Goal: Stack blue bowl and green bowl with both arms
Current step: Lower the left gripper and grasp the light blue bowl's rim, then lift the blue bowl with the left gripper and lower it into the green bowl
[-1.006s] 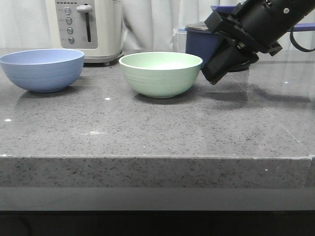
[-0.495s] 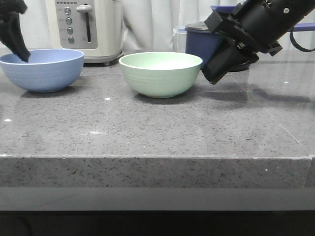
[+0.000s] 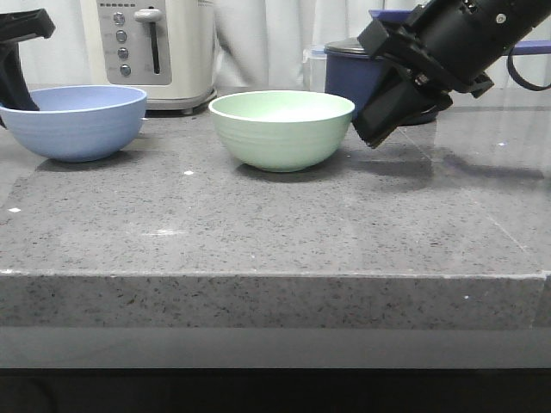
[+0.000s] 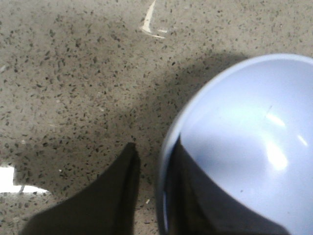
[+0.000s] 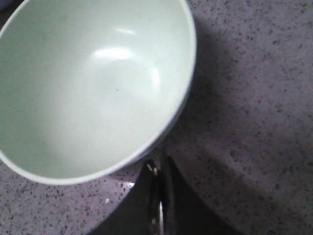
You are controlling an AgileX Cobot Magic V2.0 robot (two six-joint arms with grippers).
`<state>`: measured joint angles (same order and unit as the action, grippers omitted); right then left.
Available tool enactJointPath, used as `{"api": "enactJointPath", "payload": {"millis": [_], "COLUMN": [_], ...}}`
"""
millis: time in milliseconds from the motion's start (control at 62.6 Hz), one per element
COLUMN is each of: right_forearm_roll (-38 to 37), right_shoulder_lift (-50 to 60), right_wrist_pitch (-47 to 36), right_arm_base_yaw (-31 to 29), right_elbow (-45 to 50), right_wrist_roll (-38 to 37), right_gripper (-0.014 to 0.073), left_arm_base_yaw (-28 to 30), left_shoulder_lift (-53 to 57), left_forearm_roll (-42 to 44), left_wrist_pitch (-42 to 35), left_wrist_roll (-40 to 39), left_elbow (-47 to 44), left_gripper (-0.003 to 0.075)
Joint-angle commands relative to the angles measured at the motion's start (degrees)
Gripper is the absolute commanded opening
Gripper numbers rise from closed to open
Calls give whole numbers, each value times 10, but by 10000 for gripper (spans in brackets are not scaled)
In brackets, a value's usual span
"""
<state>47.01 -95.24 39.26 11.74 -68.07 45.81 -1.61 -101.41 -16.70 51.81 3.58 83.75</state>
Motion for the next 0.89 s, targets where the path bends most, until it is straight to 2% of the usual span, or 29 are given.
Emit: {"api": "enactJointPath", "payload": {"millis": [0, 32, 208, 399, 671, 879], "right_forearm_roll": [24, 24, 24, 24, 24, 24], "right_shoulder_lift": [23, 23, 23, 23, 23, 23], "right_wrist_pitch": [-12, -12, -12, -12, -12, -12], "right_arm_base_yaw": [0, 0, 0, 0, 0, 0], "right_elbow": [-13, -13, -13, -13, -13, -13], "right_wrist_roll": [4, 4, 4, 4, 4, 4], "right_gripper": [-64, -64, -64, -64, -64, -64], "left_arm_base_yaw": [0, 0, -31, -106, -222, -258], "left_shoulder_lift": [33, 38, 73, 79, 16, -39], "left_forearm_roll": [-18, -20, -21, -10, 15, 16], "left_wrist_pitch": [-18, -17, -13, 15, 62, 68], "left_wrist_roll": [1, 1, 32, 42, 38, 37], "left_elbow": [20, 20, 36, 105, 207, 263], "left_gripper": [0, -20, -20, -20, -20, -20]}}
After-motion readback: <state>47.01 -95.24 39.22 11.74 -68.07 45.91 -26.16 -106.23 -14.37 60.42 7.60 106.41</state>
